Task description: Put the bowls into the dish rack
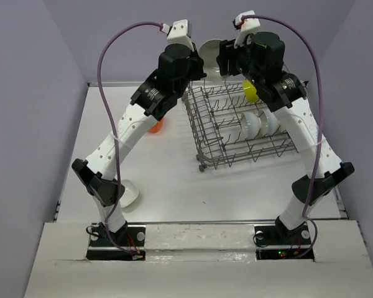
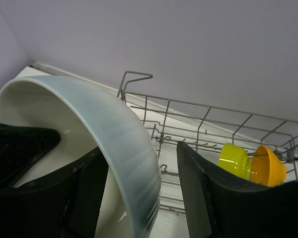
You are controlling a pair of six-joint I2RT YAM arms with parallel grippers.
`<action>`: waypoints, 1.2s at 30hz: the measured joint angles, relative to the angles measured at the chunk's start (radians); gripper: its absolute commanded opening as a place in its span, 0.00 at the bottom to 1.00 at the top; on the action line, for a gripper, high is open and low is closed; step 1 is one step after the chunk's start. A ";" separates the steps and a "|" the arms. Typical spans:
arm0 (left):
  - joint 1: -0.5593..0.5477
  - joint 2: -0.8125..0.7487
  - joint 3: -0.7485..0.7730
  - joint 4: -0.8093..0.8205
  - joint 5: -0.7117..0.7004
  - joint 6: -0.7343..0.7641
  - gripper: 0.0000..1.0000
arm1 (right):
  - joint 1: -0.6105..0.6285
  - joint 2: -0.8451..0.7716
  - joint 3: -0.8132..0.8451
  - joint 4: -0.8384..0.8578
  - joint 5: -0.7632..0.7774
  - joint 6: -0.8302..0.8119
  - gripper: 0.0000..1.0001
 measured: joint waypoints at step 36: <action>-0.031 0.004 0.019 -0.009 -0.135 0.043 0.00 | 0.109 -0.047 0.000 0.007 0.230 -0.084 0.36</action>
